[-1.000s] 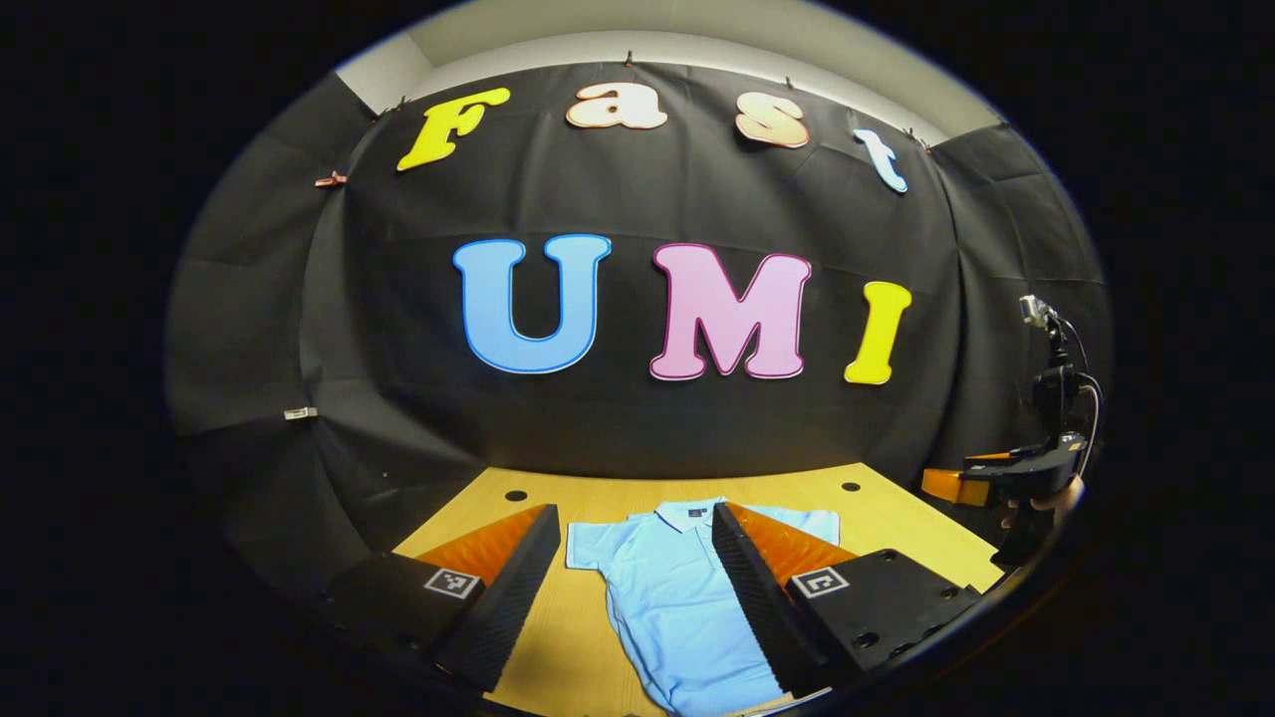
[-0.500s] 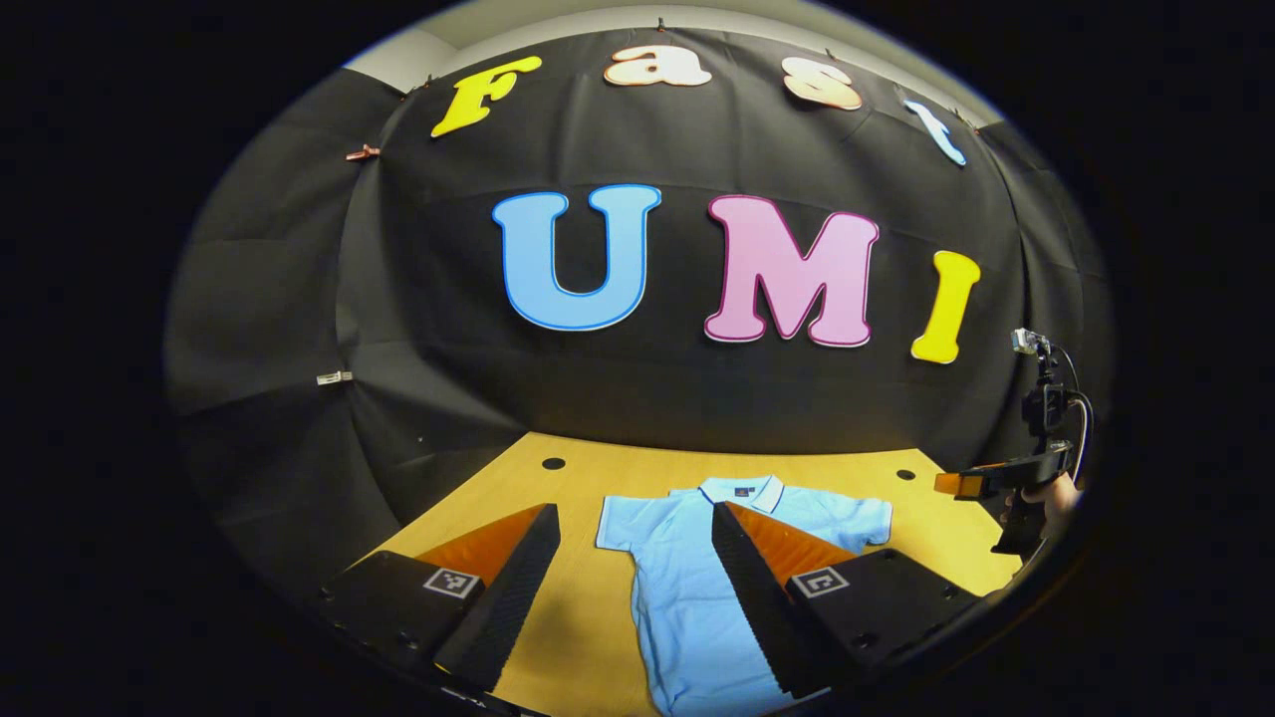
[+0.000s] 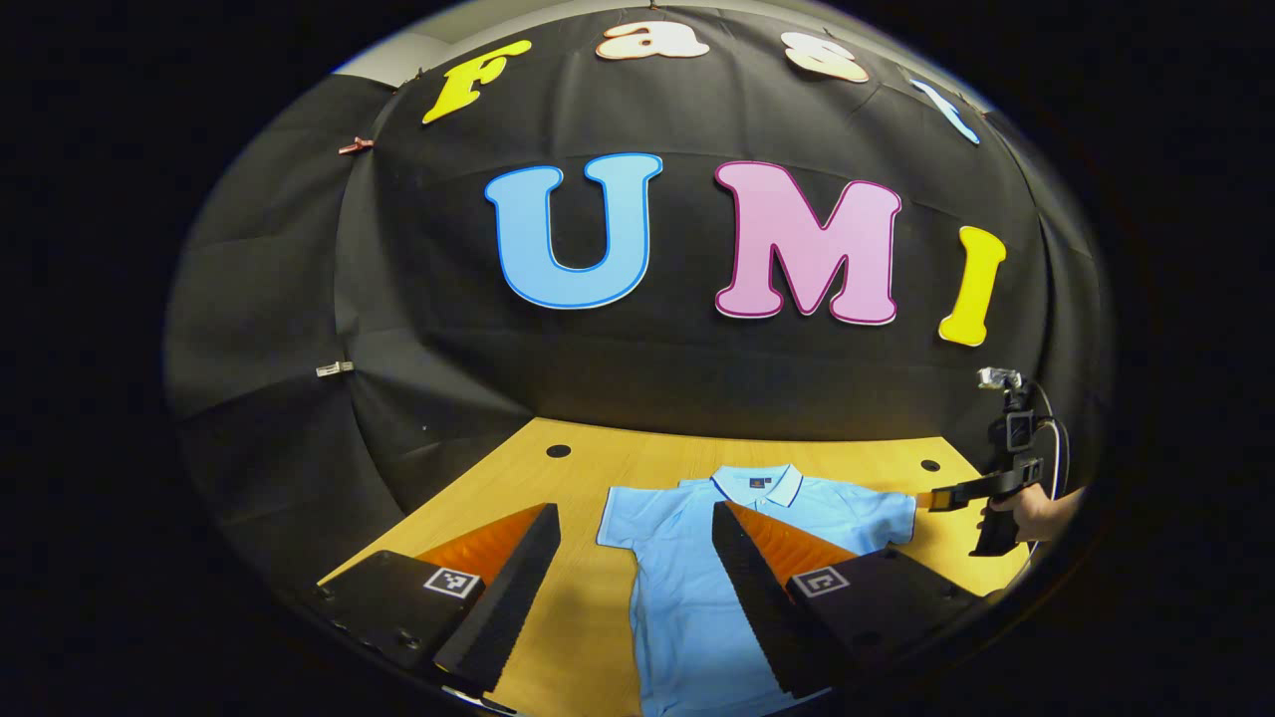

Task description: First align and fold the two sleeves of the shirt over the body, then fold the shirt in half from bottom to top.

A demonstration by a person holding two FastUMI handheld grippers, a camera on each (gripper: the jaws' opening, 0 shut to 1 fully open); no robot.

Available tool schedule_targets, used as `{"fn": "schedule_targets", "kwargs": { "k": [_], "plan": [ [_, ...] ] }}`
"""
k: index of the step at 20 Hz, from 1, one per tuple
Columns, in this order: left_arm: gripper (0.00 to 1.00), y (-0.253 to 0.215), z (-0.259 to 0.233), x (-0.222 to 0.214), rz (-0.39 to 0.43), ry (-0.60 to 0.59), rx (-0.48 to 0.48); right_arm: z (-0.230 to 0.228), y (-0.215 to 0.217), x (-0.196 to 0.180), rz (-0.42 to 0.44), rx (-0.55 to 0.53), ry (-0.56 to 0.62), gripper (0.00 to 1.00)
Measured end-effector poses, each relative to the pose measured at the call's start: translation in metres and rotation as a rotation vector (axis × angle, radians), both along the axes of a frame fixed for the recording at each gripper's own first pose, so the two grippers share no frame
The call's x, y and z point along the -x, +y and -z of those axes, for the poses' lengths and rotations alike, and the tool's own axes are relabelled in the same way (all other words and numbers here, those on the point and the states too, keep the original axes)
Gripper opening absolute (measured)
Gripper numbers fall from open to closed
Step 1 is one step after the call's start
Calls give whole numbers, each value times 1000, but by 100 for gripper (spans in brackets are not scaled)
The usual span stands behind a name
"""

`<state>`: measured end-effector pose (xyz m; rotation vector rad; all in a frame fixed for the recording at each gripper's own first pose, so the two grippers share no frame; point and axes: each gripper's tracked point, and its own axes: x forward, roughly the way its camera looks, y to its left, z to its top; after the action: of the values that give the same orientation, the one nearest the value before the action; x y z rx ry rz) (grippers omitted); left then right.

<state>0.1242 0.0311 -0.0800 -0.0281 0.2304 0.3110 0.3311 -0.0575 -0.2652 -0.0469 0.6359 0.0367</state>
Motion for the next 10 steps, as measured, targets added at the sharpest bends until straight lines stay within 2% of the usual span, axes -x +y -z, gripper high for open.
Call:
{"fn": "schedule_targets", "kwargs": {
  "k": [6,10],
  "plan": [
    [98,2,12,-12,-37,20,39,37,-11,-59,39,-24,41,98],
    [98,-5,18,-19,-37,27,56,56,-13,-68,55,-47,83,99]
  ]
}}
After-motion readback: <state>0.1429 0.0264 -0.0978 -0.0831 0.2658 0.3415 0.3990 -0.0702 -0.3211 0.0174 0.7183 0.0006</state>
